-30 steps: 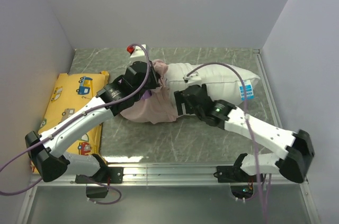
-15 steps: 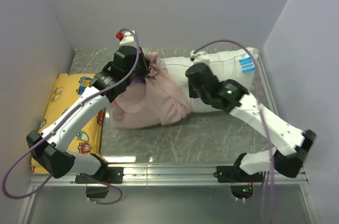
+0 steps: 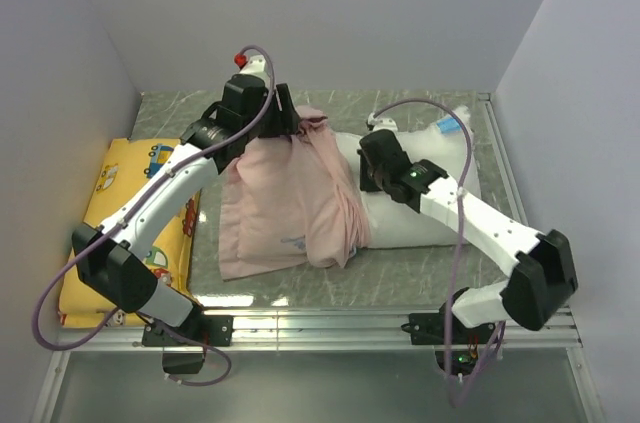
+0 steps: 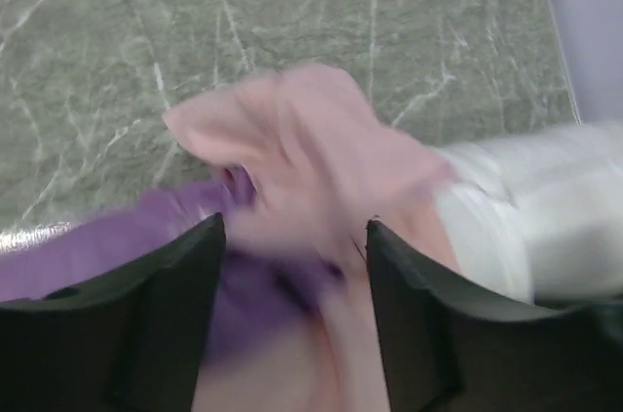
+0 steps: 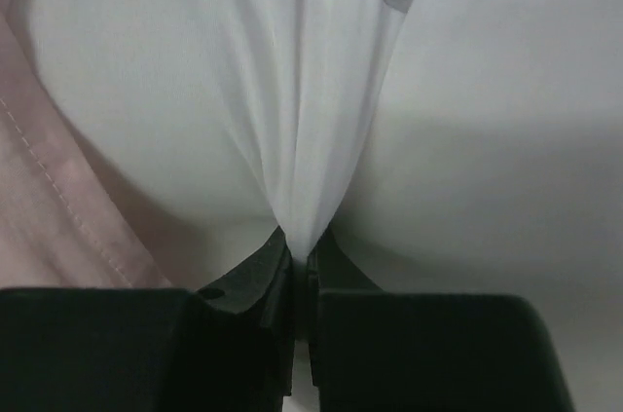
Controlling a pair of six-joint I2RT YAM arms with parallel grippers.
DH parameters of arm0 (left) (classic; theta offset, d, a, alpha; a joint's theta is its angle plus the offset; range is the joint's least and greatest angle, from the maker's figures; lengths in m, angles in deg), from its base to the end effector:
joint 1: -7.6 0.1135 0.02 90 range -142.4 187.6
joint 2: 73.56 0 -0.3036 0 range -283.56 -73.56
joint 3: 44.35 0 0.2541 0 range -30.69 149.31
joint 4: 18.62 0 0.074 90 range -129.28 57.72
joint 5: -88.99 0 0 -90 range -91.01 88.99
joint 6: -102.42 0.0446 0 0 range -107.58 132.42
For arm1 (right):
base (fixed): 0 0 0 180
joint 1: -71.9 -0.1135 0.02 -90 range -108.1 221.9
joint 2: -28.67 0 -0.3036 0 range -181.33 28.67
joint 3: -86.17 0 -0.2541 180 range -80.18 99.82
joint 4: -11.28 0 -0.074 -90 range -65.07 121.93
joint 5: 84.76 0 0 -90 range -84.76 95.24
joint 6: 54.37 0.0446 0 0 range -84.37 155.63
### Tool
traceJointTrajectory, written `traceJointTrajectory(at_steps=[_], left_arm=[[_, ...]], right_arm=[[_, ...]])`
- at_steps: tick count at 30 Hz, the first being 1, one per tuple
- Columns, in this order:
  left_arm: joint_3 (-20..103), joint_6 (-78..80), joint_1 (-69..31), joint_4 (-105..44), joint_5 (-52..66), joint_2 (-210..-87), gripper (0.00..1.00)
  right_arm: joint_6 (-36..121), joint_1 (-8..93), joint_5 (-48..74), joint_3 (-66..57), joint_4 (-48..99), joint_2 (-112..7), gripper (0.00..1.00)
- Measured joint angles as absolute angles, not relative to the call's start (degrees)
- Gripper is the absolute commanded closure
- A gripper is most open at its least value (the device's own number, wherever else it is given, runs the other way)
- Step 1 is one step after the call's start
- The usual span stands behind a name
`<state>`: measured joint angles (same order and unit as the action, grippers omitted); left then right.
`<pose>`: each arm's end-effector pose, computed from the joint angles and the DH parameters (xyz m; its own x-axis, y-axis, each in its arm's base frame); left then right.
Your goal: Remove the pillowcase from the pillow
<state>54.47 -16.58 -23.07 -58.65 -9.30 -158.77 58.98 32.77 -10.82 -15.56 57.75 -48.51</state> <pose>0.3021 -0.1717 0.4233 -0.5256 -0.2461 -0.8144 0.1588 0.9121 -0.3781 0.2318 0.1727 0.3312 -0.6875 -0.0683 -0.7229 -0.1996 0.9750 0.0976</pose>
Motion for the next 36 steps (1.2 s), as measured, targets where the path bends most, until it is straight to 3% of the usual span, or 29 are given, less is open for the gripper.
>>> traceJointTrajectory(at_steps=[6, 13, 17, 21, 23, 24, 26, 31, 36], left_arm=[[54.6, -15.4, -24.3, -58.1, -5.7, -155.4, 0.28], [36.7, -17.4, -30.7, -54.1, -8.8, -139.9, 0.24], [29.4, -19.1, -34.2, -51.2, -9.7, -139.4, 0.26], [27.5, -20.0, -36.2, -49.2, -10.3, -144.4, 0.39], [27.5, -20.2, -36.5, -48.6, -11.0, -146.5, 0.57], [27.7, -20.2, -36.5, -48.5, -11.7, -147.4, 0.80], [28.3, -20.8, -36.4, -49.0, -13.4, -148.9, 1.00], [29.1, -22.4, -34.8, -51.1, -17.2, -149.0, 1.00], [24.5, -23.9, -21.5, -51.1, -17.3, -139.1, 0.99]], right_arm=[[60.5, 38.8, -8.2, -17.7, 41.0, -55.3, 1.00], [61.8, 39.0, -7.8, -18.7, 37.6, -55.3, 1.00], [61.8, 39.0, -7.7, -18.5, 38.5, -54.5, 1.00], [61.8, 39.0, -7.8, -17.7, 40.0, -54.2, 1.00], [61.7, 39.1, -7.6, -17.5, 40.6, -53.9, 1.00], [61.6, 39.2, -7.3, -17.5, 40.9, -53.7, 1.00], [61.5, 39.5, -6.9, -17.5, 41.2, -53.1, 1.00], [61.1, 41.3, -5.2, -17.7, 42.6, -51.3, 1.00], [61.1, 51.7, 3.8, -19.0, 43.8, -48.6, 1.00]])
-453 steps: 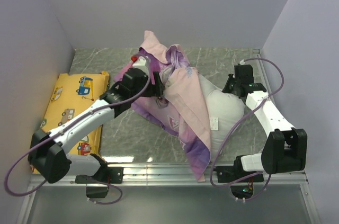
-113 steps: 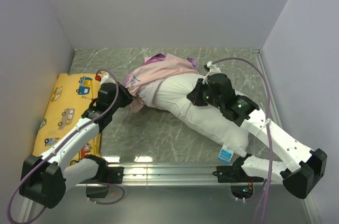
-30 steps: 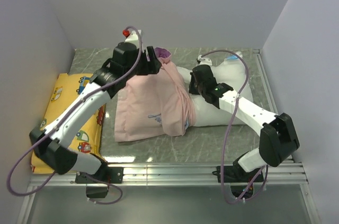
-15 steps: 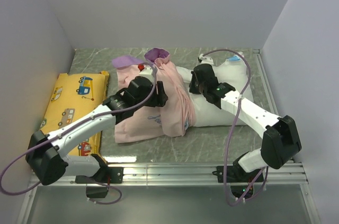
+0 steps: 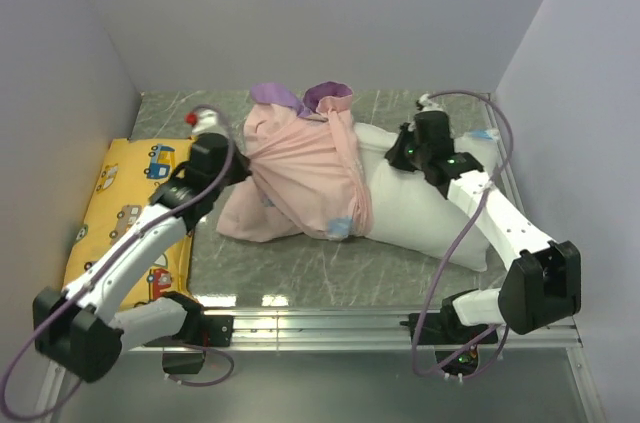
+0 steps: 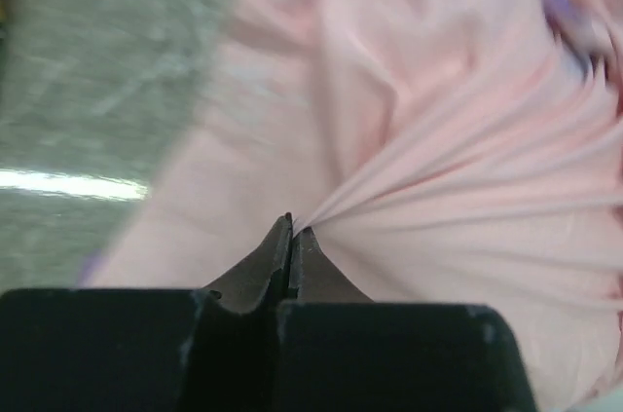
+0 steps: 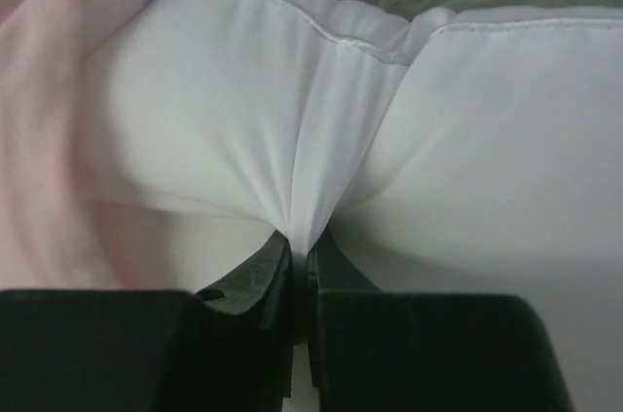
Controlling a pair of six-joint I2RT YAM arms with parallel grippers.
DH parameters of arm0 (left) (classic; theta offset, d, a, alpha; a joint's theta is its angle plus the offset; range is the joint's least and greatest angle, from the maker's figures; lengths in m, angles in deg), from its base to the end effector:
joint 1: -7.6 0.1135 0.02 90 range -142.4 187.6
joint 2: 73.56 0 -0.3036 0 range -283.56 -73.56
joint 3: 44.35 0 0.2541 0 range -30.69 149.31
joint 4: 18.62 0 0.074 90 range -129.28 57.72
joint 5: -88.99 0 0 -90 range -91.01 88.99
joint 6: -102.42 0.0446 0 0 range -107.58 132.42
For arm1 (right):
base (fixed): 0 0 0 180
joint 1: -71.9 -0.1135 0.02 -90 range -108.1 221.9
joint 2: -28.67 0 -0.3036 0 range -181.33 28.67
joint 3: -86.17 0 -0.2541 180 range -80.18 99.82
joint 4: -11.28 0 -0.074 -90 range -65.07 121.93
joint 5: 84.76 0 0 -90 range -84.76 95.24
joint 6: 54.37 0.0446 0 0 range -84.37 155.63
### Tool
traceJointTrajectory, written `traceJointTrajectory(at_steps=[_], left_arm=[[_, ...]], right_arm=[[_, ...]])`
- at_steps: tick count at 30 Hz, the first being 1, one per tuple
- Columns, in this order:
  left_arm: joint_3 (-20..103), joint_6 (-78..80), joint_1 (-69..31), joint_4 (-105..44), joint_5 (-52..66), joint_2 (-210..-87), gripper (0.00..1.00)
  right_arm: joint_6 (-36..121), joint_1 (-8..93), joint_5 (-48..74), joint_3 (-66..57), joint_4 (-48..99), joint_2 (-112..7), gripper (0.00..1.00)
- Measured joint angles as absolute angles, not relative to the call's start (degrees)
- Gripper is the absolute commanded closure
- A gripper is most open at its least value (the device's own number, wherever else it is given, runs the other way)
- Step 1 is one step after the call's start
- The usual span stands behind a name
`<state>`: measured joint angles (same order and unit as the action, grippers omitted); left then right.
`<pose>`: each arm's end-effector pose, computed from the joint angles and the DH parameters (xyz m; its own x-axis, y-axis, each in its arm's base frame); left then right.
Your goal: Remove the pillowcase from the pillow
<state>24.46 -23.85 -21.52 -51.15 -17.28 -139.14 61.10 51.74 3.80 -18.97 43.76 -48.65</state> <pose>0.2245 -0.1108 0.3471 -0.4948 -0.3744 -0.7842 -0.0484 0.9129 -0.4054 0.2862 0.1039 0.3309 -0.6252 0.2284 -0.7463 -0.0624 0.9385 0.3395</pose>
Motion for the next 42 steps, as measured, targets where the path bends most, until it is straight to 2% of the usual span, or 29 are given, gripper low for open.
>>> traceJointTrajectory(at_steps=[3, 6, 9, 10, 12, 13, 17, 22, 25, 29, 33, 36, 38, 39, 40, 41, 42], left_arm=[[20.5, -24.9, -13.1, -49.6, -13.4, -132.1, 1.00], [16.7, -25.6, -9.6, -49.1, -8.3, -129.5, 1.00], [13.6, -26.4, -8.2, -47.9, -6.4, -131.1, 1.00], [12.5, -26.9, -7.9, -46.9, -5.9, -131.9, 1.00], [10.3, -27.7, -7.3, -45.4, -5.0, -133.0, 0.99], [9.4, -27.9, -7.1, -45.0, -4.8, -133.5, 1.00], [8.5, -28.4, -6.5, -44.4, -4.6, -135.1, 1.00], [8.0, -28.8, -6.4, -42.7, -4.6, -135.2, 0.99], [8.0, -28.8, -6.4, -41.9, -4.7, -135.3, 0.99], [8.0, -28.8, -6.7, -40.7, -4.7, -135.6, 0.99], [8.4, -28.8, -8.3, -40.5, -5.0, -137.5, 1.00], [10.7, -28.2, -9.2, -42.2, -5.7, -138.8, 0.98], [12.9, -27.3, -9.4, -43.8, -6.2, -139.1, 0.91], [14.4, -26.7, -9.5, -44.5, -6.5, -139.1, 0.77], [16.3, -25.8, -9.7, -45.5, -7.0, -139.1, 0.67], [18.2, -25.3, -10.1, -46.3, -7.7, -139.1, 0.58], [20.2, -24.9, -10.9, -47.1, -8.8, -139.1, 0.42]], right_arm=[[61.1, 58.7, 9.6, -19.5, 45.6, -46.8, 1.00], [61.1, 60.2, 12.8, -19.5, 47.0, -46.1, 1.00], [60.8, 58.4, 12.4, -19.4, 47.3, -46.2, 0.90], [60.6, 56.8, 10.8, -19.4, 47.3, -46.2, 0.77], [60.2, 52.9, 6.4, -18.8, 48.4, -46.2, 0.59], [59.9, 50.4, 3.7, -18.3, 48.9, -46.1, 0.43], [59.7, 42.7, -5.3, -17.8, 51.3, -43.3, 0.24], [60.9, 38.1, -10.6, -19.0, 55.4, -34.7, 0.18], [62.7, 37.1, -11.1, -23.5, 55.4, -29.9, 0.11], [66.0, 29.8, -13.9, -29.9, 55.3, -28.2, 0.07], [68.0, 27.8, -15.9, -33.3, 52.8, -30.0, 0.08], [68.9, 28.3, -17.6, -34.9, 49.1, -32.4, 0.19], [69.0, 29.3, -17.2, -36.7, 46.1, -32.1, 0.48], [69.1, 29.9, -16.6, -37.7, 44.6, -31.6, 0.59], [69.3, 30.4, -15.7, -38.4, 43.4, -31.1, 0.73], [69.2, 31.0, -14.6, -39.1, 42.2, -30.5, 0.78], [69.5, 31.5, -13.4, -39.5, 41.1, -30.1, 0.87]])
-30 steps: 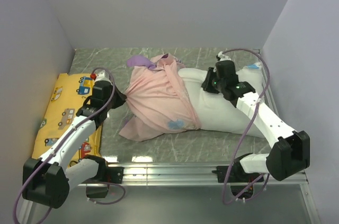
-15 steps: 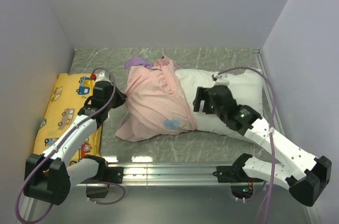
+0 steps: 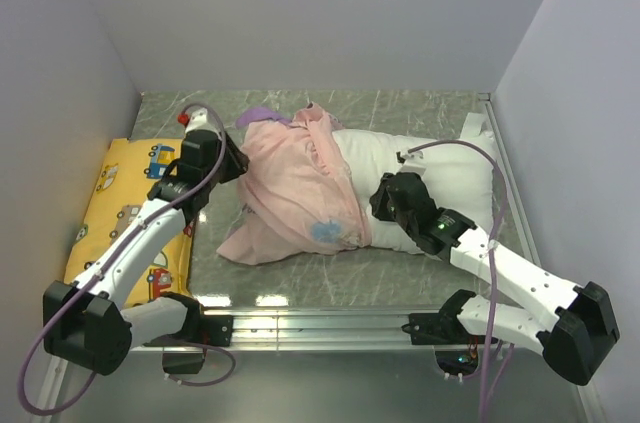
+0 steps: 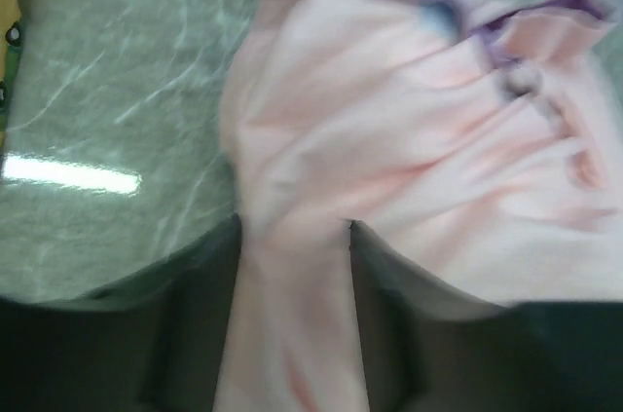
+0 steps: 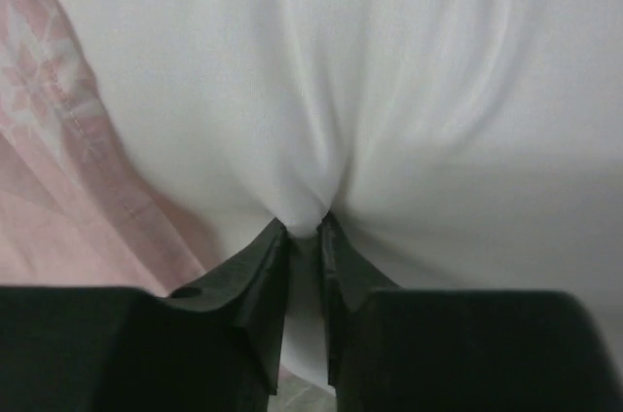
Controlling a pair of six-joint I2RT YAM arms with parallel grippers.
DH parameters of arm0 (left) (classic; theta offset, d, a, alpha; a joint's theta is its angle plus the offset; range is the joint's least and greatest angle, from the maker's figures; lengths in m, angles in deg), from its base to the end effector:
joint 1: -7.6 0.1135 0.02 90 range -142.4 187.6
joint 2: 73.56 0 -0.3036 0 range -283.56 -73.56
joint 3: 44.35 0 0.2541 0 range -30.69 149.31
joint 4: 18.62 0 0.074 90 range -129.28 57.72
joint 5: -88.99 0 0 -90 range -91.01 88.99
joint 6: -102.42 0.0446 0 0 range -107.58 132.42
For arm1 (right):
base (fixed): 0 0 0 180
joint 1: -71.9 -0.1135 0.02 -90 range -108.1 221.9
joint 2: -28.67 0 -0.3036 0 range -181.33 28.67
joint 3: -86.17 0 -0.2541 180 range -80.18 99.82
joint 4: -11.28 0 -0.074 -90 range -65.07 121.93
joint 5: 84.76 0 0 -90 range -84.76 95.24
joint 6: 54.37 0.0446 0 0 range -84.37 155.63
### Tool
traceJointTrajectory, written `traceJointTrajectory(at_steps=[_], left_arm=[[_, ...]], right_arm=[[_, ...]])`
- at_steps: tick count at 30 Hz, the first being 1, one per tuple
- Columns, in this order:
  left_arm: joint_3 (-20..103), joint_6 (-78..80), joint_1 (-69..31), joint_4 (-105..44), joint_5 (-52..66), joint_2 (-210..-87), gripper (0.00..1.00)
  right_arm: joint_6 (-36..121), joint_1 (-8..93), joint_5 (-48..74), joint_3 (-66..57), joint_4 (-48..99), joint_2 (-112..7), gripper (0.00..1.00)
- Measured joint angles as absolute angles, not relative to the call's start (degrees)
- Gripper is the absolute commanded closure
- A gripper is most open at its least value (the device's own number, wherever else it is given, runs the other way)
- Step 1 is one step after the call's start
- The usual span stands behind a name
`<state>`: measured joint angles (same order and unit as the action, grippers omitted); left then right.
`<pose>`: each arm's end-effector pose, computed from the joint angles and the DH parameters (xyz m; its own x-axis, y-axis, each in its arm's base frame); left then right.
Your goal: Remove the pillowcase from the pillow
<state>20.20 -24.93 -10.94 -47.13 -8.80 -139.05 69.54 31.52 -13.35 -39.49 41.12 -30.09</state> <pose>0.2399 -0.0741 0.3275 -0.4938 -0.4684 -0.7327 -0.1213 0.8714 -0.4753 0.1707 0.1265 0.2880 -0.5865 0.1954 -0.7860 -0.1038 0.9443 0.3122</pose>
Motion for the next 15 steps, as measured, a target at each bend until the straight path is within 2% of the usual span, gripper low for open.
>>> traceJointTrajectory(at_steps=[1, 2, 3, 11, 15], left_arm=[[21.7, -24.3, -12.1, -47.5, -10.0, -139.0, 0.31], [23.4, -24.1, -13.8, -48.1, -12.0, -139.0, 0.31], [24.9, -24.4, -16.2, -48.7, -14.7, -138.9, 0.24], [29.4, -28.2, -41.3, -51.8, -31.1, -138.9, 0.16], [30.3, -32.0, -50.8, -51.7, -36.6, -145.7, 0.12]], right_arm=[[69.8, 31.8, -12.1, -39.5, 40.2, -30.0, 0.90], [69.8, 32.0, -11.7, -39.5, 39.8, -30.0, 0.94], [69.8, 32.2, -10.9, -39.5, 39.0, -30.1, 1.00], [70.8, 32.2, -6.1, -39.7, 35.0, -31.5, 1.00], [71.2, 32.2, -5.5, -39.7, 34.5, -31.8, 1.00]])
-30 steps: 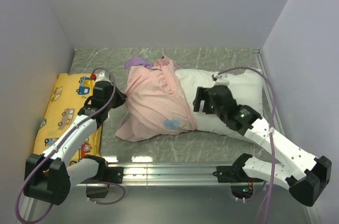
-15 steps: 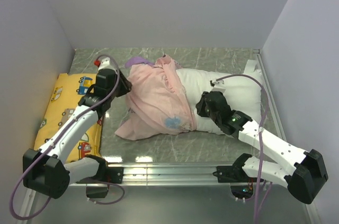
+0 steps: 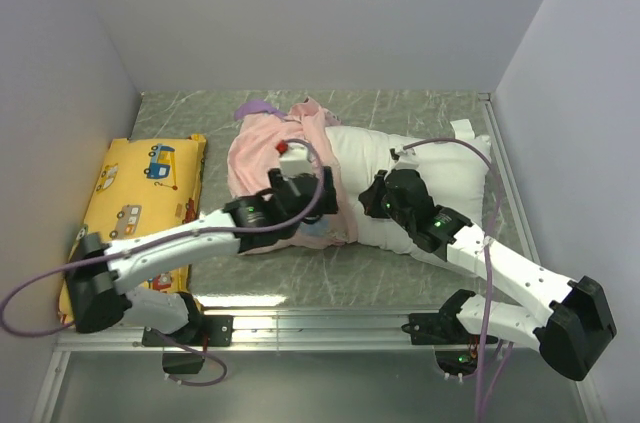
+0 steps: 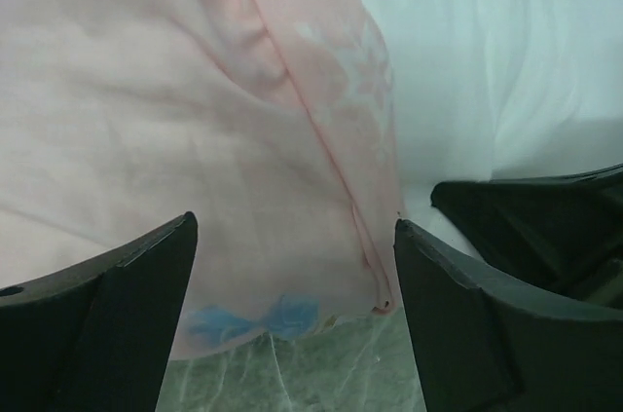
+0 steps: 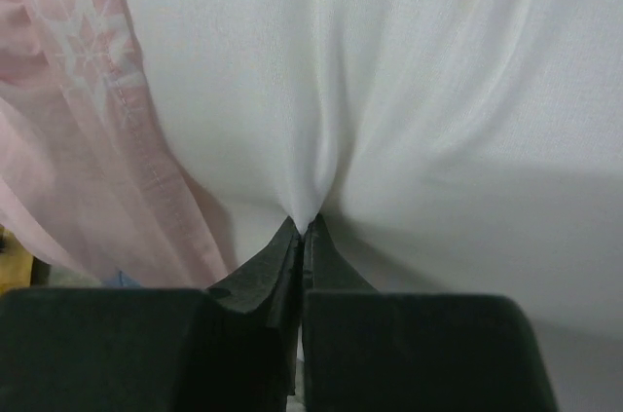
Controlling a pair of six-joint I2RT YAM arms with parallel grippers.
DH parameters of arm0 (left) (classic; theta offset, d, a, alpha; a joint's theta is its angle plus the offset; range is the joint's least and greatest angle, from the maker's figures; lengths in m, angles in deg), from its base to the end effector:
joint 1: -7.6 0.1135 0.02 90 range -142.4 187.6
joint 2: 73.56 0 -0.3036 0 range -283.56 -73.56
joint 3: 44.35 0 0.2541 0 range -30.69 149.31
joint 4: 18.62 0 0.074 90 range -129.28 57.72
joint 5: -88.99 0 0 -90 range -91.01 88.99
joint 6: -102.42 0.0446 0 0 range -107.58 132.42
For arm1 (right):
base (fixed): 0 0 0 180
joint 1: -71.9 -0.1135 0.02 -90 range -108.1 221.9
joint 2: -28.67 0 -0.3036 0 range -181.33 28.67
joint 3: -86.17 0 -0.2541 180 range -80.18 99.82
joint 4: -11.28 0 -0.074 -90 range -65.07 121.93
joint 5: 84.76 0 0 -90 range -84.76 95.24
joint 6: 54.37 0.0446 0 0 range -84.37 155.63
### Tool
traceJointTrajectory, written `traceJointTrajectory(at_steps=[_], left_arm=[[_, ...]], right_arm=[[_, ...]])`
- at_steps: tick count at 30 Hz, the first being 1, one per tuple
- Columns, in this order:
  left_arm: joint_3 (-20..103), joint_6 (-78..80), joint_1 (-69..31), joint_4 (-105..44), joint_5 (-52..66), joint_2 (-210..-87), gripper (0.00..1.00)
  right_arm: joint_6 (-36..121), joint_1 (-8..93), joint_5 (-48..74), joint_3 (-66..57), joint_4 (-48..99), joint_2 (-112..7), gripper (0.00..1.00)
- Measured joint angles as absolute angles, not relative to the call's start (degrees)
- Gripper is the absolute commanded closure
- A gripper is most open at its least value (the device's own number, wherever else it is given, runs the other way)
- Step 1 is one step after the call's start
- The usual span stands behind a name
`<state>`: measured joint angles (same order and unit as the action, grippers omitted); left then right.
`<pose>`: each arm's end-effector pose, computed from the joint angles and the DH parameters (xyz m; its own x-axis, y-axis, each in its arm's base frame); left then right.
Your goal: Remove the pillowcase from the pillow
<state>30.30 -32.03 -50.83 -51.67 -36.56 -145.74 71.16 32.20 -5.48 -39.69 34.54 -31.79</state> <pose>0.1665 -0.2215 0.3574 -0.4921 -0.2875 -0.8217 0.1213 0.9121 -0.3917 0.1787 0.1376 0.2915 -0.6015 0.2428 -0.7611 -0.1888 0.8826 0.4307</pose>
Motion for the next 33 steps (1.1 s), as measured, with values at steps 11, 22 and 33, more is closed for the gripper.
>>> traceJointTrajectory(at_steps=[11, 22, 33], left_arm=[[34.1, -37.4, -56.3, -54.8, -44.7, -160.1, 0.76], [21.9, -37.9, -42.9, -53.9, -40.7, -141.2, 0.99], [7.5, -38.1, -20.8, -44.6, -19.7, -129.8, 1.00]], right_arm=[[70.9, 32.6, -6.0, -39.4, 35.9, -31.4, 1.00], [69.0, 46.5, 0.5, -36.2, 40.6, -26.8, 1.00], [67.0, 53.2, 8.9, -34.4, 44.2, -26.1, 0.82]])
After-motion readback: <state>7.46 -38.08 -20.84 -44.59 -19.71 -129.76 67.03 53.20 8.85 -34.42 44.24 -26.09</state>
